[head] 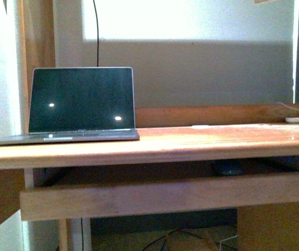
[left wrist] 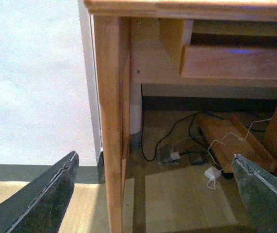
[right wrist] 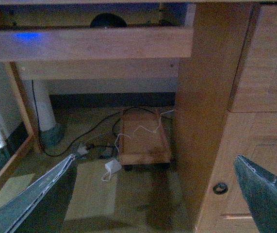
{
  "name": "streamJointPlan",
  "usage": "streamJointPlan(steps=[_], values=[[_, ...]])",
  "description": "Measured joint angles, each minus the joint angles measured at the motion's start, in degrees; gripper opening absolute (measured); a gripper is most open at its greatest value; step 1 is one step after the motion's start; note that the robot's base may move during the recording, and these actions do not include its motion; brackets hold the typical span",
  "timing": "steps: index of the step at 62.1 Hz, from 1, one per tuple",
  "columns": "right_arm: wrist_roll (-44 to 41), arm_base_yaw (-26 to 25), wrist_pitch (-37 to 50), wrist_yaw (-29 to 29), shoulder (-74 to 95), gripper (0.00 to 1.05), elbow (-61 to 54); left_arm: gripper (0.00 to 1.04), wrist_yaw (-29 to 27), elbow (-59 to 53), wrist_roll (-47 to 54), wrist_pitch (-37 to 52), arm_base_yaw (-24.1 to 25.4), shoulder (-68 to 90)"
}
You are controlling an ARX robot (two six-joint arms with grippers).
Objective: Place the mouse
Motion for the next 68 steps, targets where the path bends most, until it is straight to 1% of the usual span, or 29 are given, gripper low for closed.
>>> streamJointPlan(steps=[17,19,20,21,23,25,26,31,36,43,46,48,50,51,53,56,58,62,68], values=[[0.0,0.0,0.0,0.0,0.0,0.97,0.0,0.97,0.0,0.0,0.0,0.0,0.0,0.0],[0.0,0.0,0.0,0.0,0.0,0.97,0.0,0.97,1.9,0.3,-0.6,-1.0,0.5,0.7],[0.0,0.0,0.0,0.0,0.0,0.97,0.0,0.97,5.7,1.4,-1.6,-3.7,1.5,1.9],[0.0,0.0,0.0,0.0,0.0,0.97,0.0,0.97,7.5,2.0,-2.5,-5.2,2.0,2.8],[0.0,0.0,0.0,0.0,0.0,0.97,0.0,0.97,13.5,4.4,-3.8,-8.8,3.8,8.1],[0.0,0.0,0.0,-0.1,0.0,0.97,0.0,0.97,16.3,5.3,-3.8,-8.3,4.4,12.9],[0.0,0.0,0.0,0.0,0.0,0.97,0.0,0.97,16.7,5.6,-3.8,-7.8,4.5,14.5],[0.0,0.0,0.0,0.0,0.0,0.97,0.0,0.97,17.0,6.7,-0.4,0.3,4.6,27.0],[0.0,0.0,0.0,0.0,0.0,0.97,0.0,0.97,14.8,8.4,7.3,11.6,4.6,39.5],[0.0,0.0,0.0,0.0,0.0,0.97,0.0,0.97,13.4,12.5,24.4,30.1,4.3,58.1],[0.0,0.0,0.0,0.0,0.0,0.97,0.0,0.97,13.4,14.2,29.6,35.9,3.9,63.7],[0.0,0.0,0.0,0.0,0.0,0.97,0.0,0.97,13.8,15.8,35.3,41.6,3.3,68.9],[0.0,0.0,0.0,0.0,0.0,0.97,0.0,0.97,14.6,17.0,40.3,45.4,2.9,72.5],[0.0,0.0,0.0,0.0,0.0,0.97,0.0,0.97,14.8,17.5,41.0,46.5,2.7,73.7],[0.0,0.0,0.0,0.0,0.0,0.97,0.0,0.97,15.5,18.9,47.0,50.7,2.0,78.0],[0.0,0.0,0.0,0.0,0.0,0.97,0.0,0.97,16.7,20.3,51.4,54.4,1.2,82.0],[0.0,0.0,0.0,0.0,0.0,0.97,0.0,0.97,17.3,21.7,56.6,57.0,0.4,85.7],[0.0,0.0,0.0,0.0,0.0,0.97,0.0,0.97,18.1,23.6,62.0,60.4,-0.7,90.7],[0.0,0.0,0.0,0.0,0.0,0.97,0.0,0.97,18.2,26.1,68.0,62.7,-1.8,96.6]])
